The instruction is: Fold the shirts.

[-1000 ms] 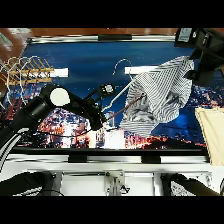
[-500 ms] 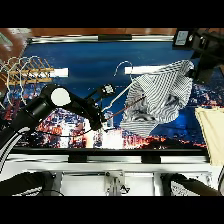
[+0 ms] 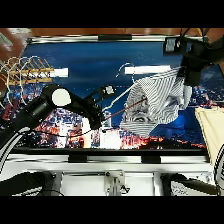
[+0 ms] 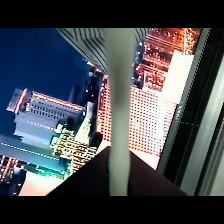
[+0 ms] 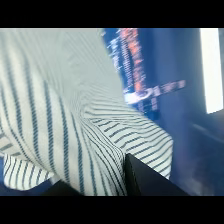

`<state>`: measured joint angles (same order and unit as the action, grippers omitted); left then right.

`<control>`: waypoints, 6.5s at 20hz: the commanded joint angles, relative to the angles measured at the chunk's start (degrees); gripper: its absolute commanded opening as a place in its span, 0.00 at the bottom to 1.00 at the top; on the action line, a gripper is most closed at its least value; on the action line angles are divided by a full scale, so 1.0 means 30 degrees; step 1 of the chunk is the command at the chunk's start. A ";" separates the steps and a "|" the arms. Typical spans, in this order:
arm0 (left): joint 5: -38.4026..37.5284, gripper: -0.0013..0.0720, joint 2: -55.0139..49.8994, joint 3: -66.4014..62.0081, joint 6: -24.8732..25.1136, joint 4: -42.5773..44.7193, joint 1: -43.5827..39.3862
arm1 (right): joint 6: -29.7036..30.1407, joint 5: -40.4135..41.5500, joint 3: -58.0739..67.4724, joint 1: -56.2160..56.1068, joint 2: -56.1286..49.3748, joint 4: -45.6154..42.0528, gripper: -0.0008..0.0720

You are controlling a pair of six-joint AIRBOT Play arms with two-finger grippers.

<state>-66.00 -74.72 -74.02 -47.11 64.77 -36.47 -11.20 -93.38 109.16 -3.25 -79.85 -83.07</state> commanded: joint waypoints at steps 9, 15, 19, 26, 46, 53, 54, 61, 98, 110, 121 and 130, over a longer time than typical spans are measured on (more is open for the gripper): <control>0.5209 0.93 0.0058 -0.0495 -0.0248 0.0379 0.2900 | -0.4269 -0.1741 0.0015 -0.0007 0.0270 0.1377 0.12; 0.4954 1.00 0.0386 -0.3104 -0.0721 0.0583 0.5319 | -0.4852 -0.1763 0.0015 -0.0007 0.1290 0.1741 0.12; 0.3162 1.00 0.0561 -0.5013 -0.1530 0.1297 0.6025 | -0.6798 -0.1945 0.0015 -0.0007 0.1574 0.1727 0.12; -0.0233 0.64 0.0991 -0.4095 -0.8568 -0.3067 0.9814 | -1.4484 -0.2331 0.0015 -0.0022 0.2681 0.2127 0.12; 0.9741 0.76 -0.3417 0.4051 -0.1588 -2.1471 0.3825 | -1.8549 -0.4182 0.0015 -0.0029 0.3738 0.6011 0.12; 1.0710 0.64 -0.5566 0.1807 -0.1450 -2.3474 0.2630 | -1.8768 -0.4189 0.0015 -0.0029 0.3738 0.6535 0.12; 1.0746 0.63 -0.5872 0.1494 -0.1450 -2.3605 0.2623 | -1.8768 -0.4189 0.0015 -0.0029 0.3738 0.6550 0.12; 1.0469 0.32 -0.6448 0.1290 -0.1450 -2.3518 0.3271 | -1.8746 -0.4197 0.0015 -0.0022 0.3738 0.6535 0.12; 0.7213 0.10 -0.5508 -0.2477 -0.1698 -2.6250 1.0870 | -1.7653 -0.2718 0.0015 -0.0022 0.3738 0.7832 0.12; 0.1887 0.10 -0.5515 -0.2470 -0.0510 -2.6192 1.1912 | -1.7019 -0.1421 0.0007 -0.0022 0.3599 0.4852 0.12; 0.2841 0.10 -0.5515 -0.2470 0.0204 -2.9755 1.1912 | -1.7019 -0.2936 0.0007 -0.0066 0.1960 0.5566 0.12; -0.1770 0.10 -0.5297 -0.3184 0.2769 -3.0461 1.1103 | -1.8819 0.0576 0.0007 -0.3606 0.1916 0.3351 0.12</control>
<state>-64.01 -91.11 -82.19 -43.77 -25.23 -2.15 -63.88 -97.17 109.21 -11.51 -74.00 -71.59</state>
